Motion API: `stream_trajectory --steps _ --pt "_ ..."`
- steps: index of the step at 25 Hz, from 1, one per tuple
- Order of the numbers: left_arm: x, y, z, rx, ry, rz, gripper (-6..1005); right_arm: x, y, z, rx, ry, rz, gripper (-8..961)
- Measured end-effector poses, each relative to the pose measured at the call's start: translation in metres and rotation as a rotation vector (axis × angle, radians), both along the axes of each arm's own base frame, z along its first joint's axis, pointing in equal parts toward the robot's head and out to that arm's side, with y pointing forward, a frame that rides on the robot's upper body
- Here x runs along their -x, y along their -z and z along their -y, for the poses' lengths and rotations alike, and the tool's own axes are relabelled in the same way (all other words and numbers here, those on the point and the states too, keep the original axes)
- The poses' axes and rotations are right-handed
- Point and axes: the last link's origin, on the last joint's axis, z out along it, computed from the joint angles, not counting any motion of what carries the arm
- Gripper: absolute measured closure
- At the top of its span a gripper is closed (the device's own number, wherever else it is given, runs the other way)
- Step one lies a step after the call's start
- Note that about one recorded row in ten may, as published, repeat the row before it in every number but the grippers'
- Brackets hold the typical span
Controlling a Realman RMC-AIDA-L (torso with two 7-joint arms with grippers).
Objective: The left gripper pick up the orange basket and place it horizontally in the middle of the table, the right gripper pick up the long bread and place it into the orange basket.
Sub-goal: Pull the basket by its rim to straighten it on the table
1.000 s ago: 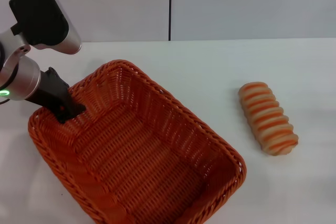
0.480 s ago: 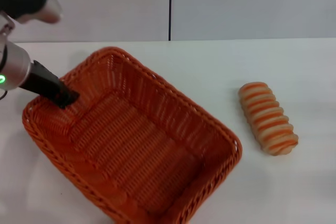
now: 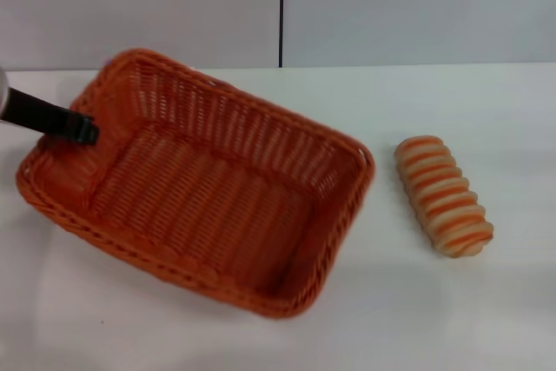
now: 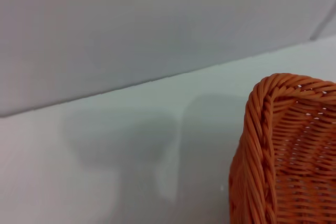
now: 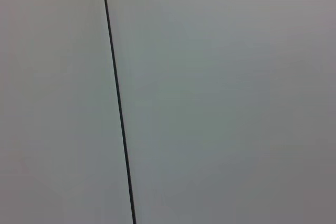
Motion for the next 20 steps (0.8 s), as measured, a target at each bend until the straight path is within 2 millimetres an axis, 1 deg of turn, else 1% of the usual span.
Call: stream_trajectory --steps 2,3,4,5,6,7,8,9,11,12,13,14,16,20 --pt "0.005 -0.005 0.002 -0.034 -0.036 0.029 820 0.002 -0.002 -0.003 -0.003 -0.006 0.007 319" --pt "0.012 -0.009 0.007 -0.056 -0.065 0.069 823 0.003 -0.003 -0.006 -0.004 -0.009 0.008 319" --pt "0.012 -0.009 0.007 -0.056 -0.065 0.069 826 0.003 -0.003 -0.006 -0.004 -0.009 0.008 319" --pt "0.019 -0.013 0.013 -0.072 -0.092 0.105 829 0.003 -0.003 -0.007 -0.004 -0.011 0.008 320" --pt "0.019 -0.013 0.013 -0.072 -0.092 0.105 831 0.004 -0.004 -0.008 -0.004 -0.013 0.008 320" --pt "0.023 -0.015 0.018 -0.082 -0.107 0.126 834 0.004 -0.004 -0.009 -0.003 -0.013 0.009 320" --pt "0.029 -0.019 0.026 -0.099 -0.125 0.146 837 0.004 -0.004 -0.011 0.000 -0.013 0.012 320" --pt "0.029 -0.019 0.026 -0.099 -0.125 0.146 837 0.004 -0.004 -0.011 0.000 -0.013 0.012 321" --pt "0.032 -0.022 0.039 -0.115 -0.127 0.172 838 0.006 -0.004 -0.015 0.006 -0.014 0.012 321" --pt "0.032 -0.022 0.039 -0.115 -0.127 0.172 838 0.006 -0.004 -0.015 0.006 -0.014 0.012 321" --pt "0.033 -0.023 0.049 -0.121 -0.125 0.197 838 0.008 -0.003 -0.017 0.011 -0.021 0.013 322" --pt "0.033 -0.023 0.049 -0.121 -0.125 0.197 838 0.008 -0.003 -0.017 0.011 -0.021 0.013 322" --pt "0.038 -0.022 0.060 -0.132 -0.135 0.214 839 0.011 -0.002 -0.021 0.017 -0.032 0.012 322" --pt "0.043 -0.019 0.068 -0.136 -0.149 0.229 841 0.013 0.001 -0.023 0.029 -0.042 0.014 323"
